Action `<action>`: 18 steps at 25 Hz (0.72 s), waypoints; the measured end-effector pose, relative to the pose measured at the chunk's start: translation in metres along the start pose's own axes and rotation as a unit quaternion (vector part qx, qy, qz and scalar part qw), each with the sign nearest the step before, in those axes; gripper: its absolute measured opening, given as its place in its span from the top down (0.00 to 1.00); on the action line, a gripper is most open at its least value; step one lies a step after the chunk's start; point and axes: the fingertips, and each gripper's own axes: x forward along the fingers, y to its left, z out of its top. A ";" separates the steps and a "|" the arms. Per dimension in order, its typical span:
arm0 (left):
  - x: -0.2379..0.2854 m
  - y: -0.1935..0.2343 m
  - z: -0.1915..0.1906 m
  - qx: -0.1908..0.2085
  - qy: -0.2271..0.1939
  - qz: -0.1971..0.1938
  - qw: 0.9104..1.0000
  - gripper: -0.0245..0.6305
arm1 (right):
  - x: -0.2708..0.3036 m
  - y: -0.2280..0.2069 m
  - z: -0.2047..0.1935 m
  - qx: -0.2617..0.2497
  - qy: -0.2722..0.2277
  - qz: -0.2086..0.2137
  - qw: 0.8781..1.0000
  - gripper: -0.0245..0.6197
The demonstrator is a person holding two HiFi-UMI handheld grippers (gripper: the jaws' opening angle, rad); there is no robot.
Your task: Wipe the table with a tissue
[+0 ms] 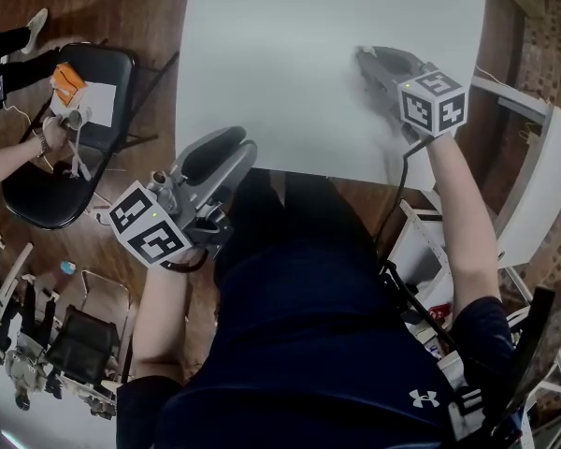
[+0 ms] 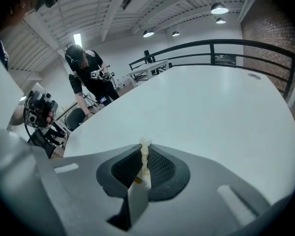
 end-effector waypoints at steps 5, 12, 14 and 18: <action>-0.002 -0.001 -0.004 -0.003 0.005 -0.001 1.000 0.76 | -0.002 0.009 -0.009 0.010 0.001 -0.004 1.000 0.92; -0.005 -0.003 -0.005 -0.002 0.003 -0.003 1.000 0.76 | -0.005 0.014 -0.021 0.014 0.009 -0.009 1.000 0.92; -0.006 -0.004 -0.006 -0.002 0.003 -0.004 1.000 0.76 | -0.005 0.015 -0.024 0.016 0.008 -0.010 1.000 0.92; -0.005 -0.013 -0.013 0.002 0.006 -0.005 1.000 0.76 | -0.013 0.017 -0.032 0.019 0.007 -0.011 1.000 0.92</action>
